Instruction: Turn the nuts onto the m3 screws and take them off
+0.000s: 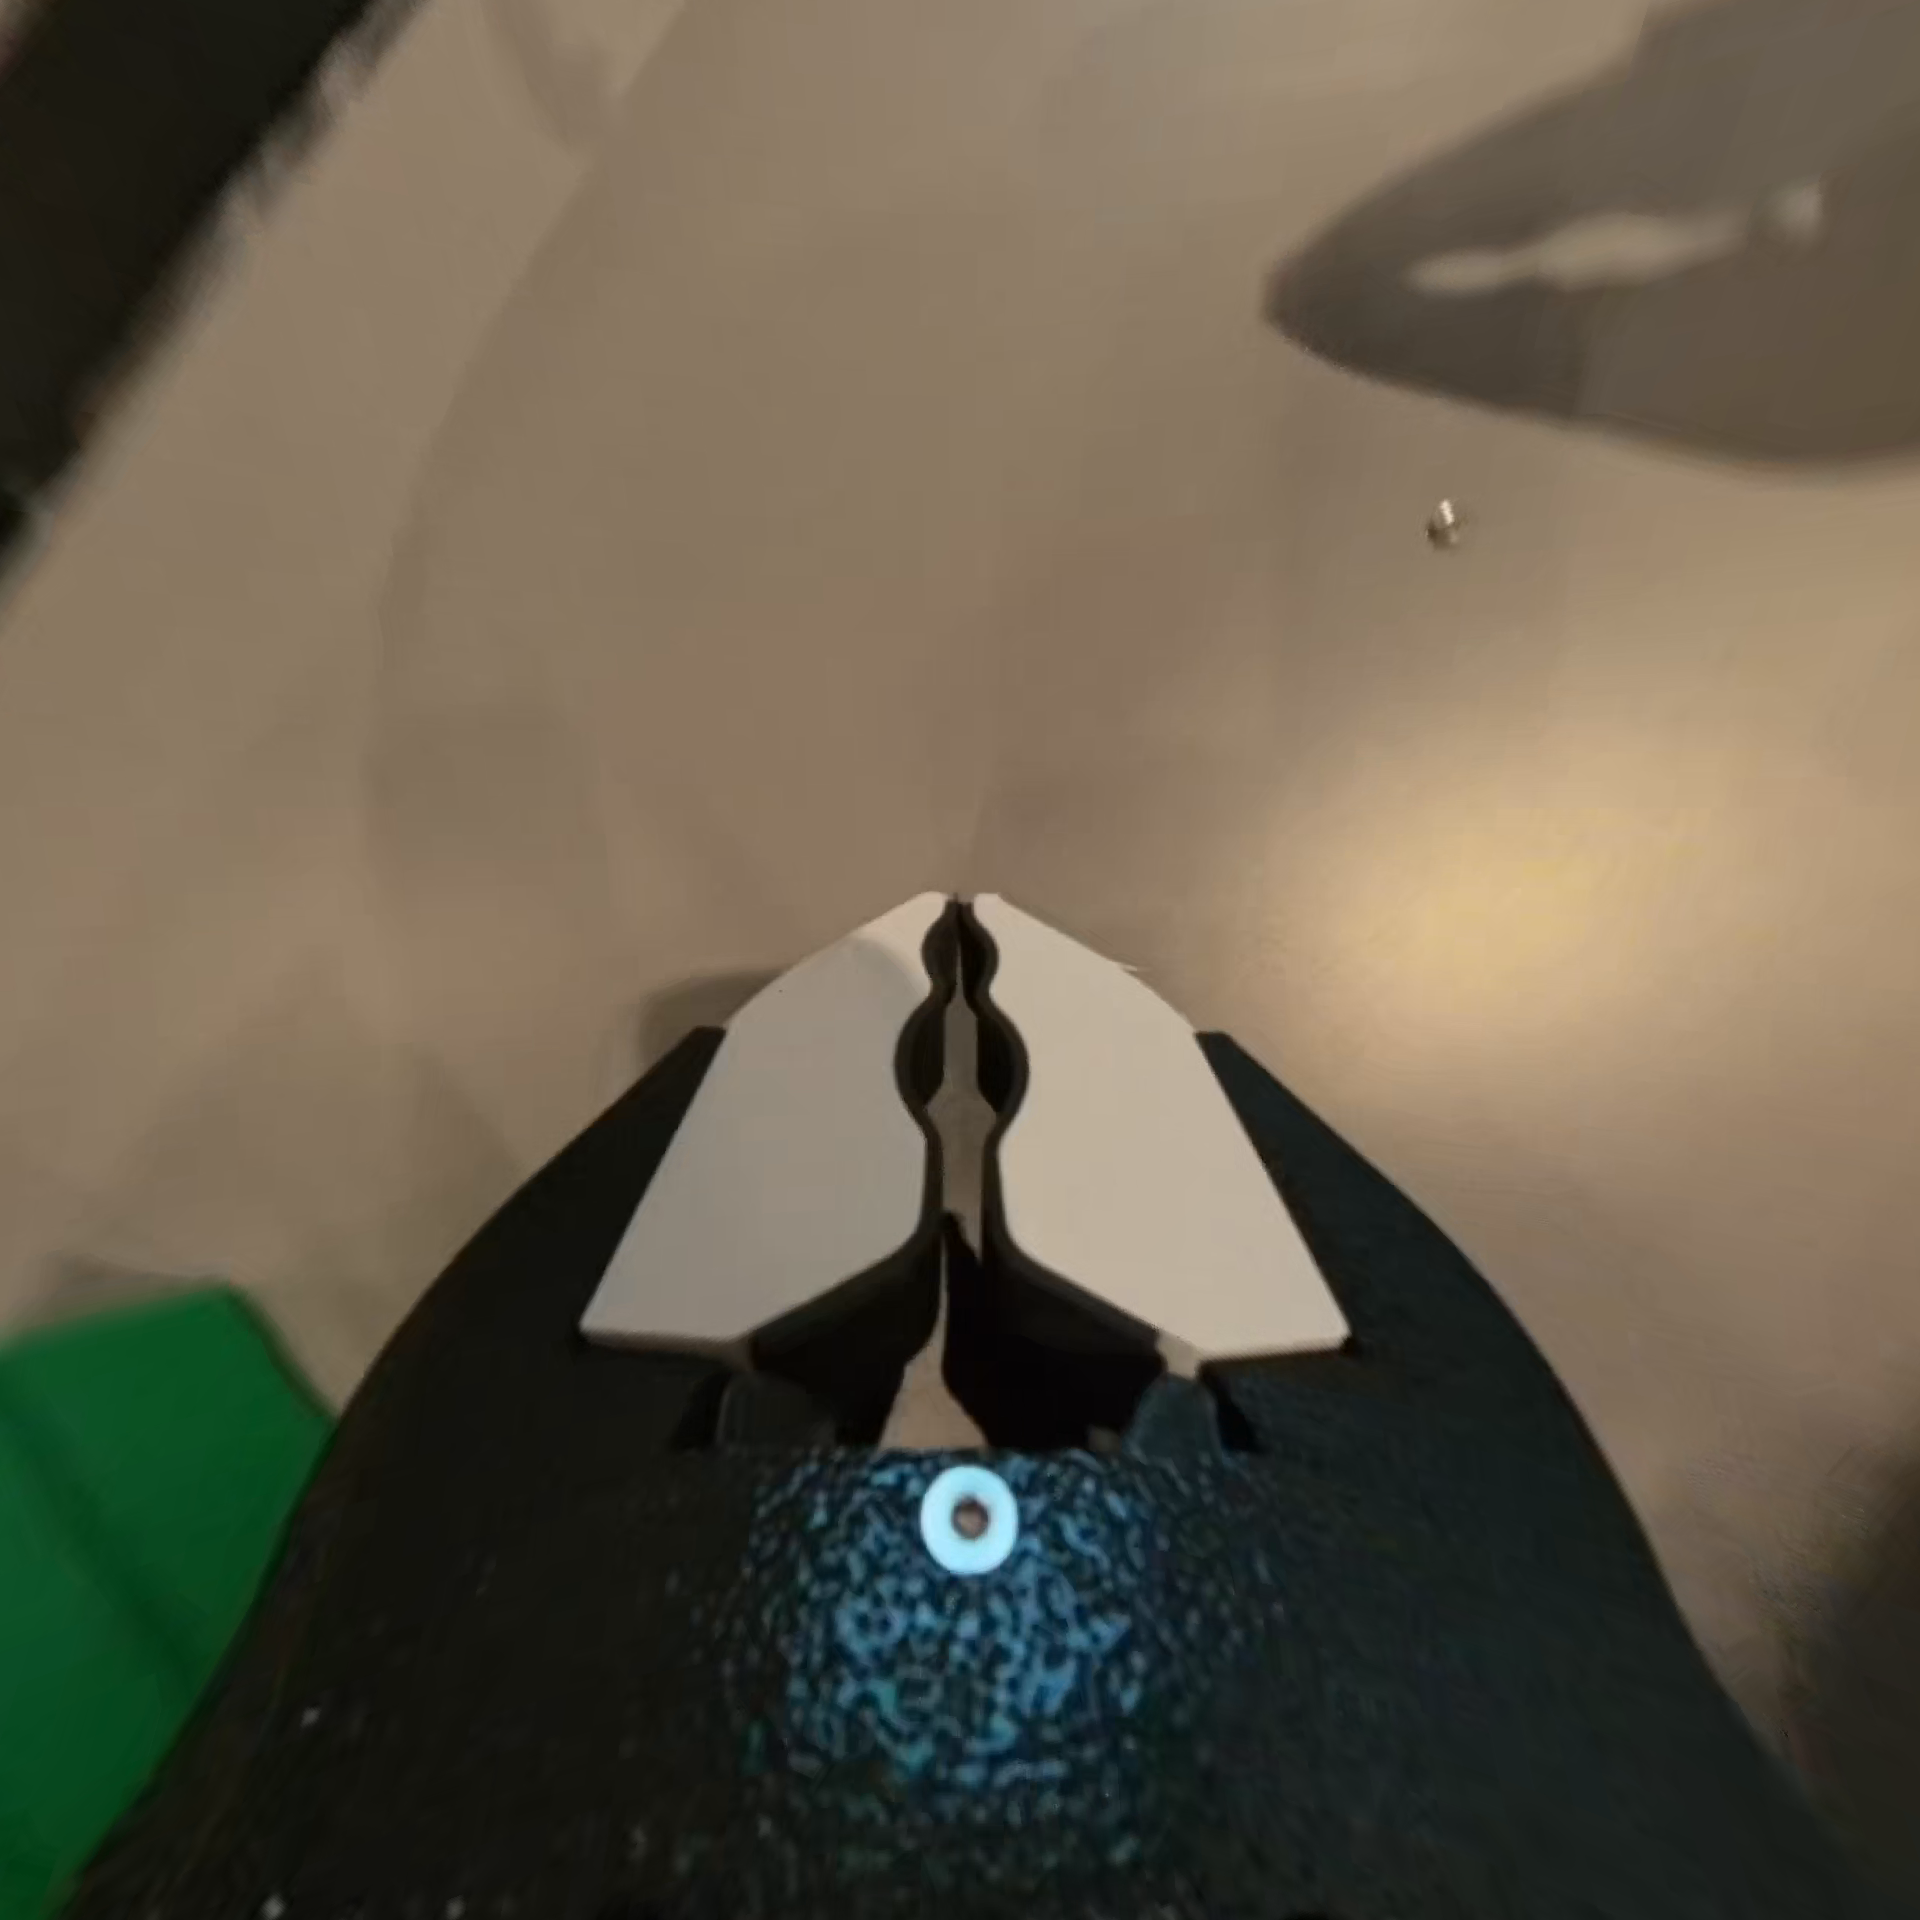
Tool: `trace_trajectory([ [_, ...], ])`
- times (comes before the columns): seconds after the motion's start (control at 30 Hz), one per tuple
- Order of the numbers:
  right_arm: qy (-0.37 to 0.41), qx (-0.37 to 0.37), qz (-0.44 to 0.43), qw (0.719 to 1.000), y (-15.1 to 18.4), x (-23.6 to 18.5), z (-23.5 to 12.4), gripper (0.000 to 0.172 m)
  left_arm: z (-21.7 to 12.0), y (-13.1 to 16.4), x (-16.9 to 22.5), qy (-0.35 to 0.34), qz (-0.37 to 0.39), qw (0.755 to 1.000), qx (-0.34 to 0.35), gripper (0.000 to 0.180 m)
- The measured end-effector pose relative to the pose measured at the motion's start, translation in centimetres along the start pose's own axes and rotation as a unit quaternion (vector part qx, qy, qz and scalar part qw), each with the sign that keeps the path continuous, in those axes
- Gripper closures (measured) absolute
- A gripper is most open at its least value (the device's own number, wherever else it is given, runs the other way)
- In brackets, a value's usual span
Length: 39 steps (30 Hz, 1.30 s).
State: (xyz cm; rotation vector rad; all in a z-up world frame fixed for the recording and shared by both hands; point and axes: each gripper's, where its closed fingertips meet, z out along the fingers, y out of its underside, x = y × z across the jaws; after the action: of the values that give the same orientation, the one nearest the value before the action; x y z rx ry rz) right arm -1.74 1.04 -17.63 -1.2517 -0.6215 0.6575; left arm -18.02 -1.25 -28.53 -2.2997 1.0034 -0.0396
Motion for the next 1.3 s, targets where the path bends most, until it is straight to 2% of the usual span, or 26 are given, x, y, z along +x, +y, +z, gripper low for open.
trace_trajectory([
  [0.03, 0.000, 0.000, 0.001, 1.000, 0.0, 0.0, 0.0, 0.172, 0.2, -0.2, 0.0, 0.008, 0.040, 0.999, -0.002, 0.180],
  [0.1, 0.000, 0.001, 0.000, 1.000, 0.0, 0.0, 0.0, 0.172, 0.7, -0.4, 0.8, 0.043, 0.096, 0.994, -0.009, 0.180],
  [0.2, -0.001, 0.003, 0.003, 1.000, -0.2, 0.0, 0.0, 0.172, 1.6, 0.1, 1.2, 0.075, 0.125, 0.988, -0.044, 0.180],
  [0.37, -0.001, 0.007, 0.009, 1.000, -0.3, 0.1, 0.0, 0.172, 2.0, 1.7, 0.7, 0.077, 0.160, 0.979, -0.103, 0.180],
  [0.67, -0.002, 0.006, 0.019, 1.000, -0.2, 0.2, 0.0, 0.172, -0.1, 5.0, 0.2, 0.062, 0.198, 0.958, -0.197, 0.180],
  [0.77, -0.003, 0.004, 0.022, 1.000, -0.1, 0.2, 0.1, 0.172, -0.7, 4.5, 0.5, 0.072, 0.203, 0.964, -0.156, 0.180],
  [0.9, -0.005, 0.003, 0.023, 1.000, -0.1, 0.0, 0.1, 0.172, -2.1, 3.6, 2.4, 0.145, 0.226, 0.959, -0.087, 0.180],
  [0.97, -0.007, 0.001, 0.023, 1.000, 0.0, -0.1, 0.2, 0.172, -2.5, 4.1, 3.1, 0.179, 0.228, 0.952, -0.095, 0.166],
  [1.07, -0.009, -0.001, 0.022, 1.000, 0.1, -0.2, 0.2, 0.172, -2.5, 5.3, 3.8, 0.209, 0.223, 0.943, -0.131, 0.155],
  [1.17, -0.010, -0.003, 0.023, 1.000, 0.2, -0.3, 0.3, 0.172, -2.2, 6.4, 3.6, 0.202, 0.234, 0.938, -0.154, 0.156],
  [1.3, -0.012, -0.005, 0.024, 1.000, 0.3, -0.3, 0.3, 0.172, -2.1, 6.5, 4.0, 0.208, 0.225, 0.940, -0.149, 0.159],
])
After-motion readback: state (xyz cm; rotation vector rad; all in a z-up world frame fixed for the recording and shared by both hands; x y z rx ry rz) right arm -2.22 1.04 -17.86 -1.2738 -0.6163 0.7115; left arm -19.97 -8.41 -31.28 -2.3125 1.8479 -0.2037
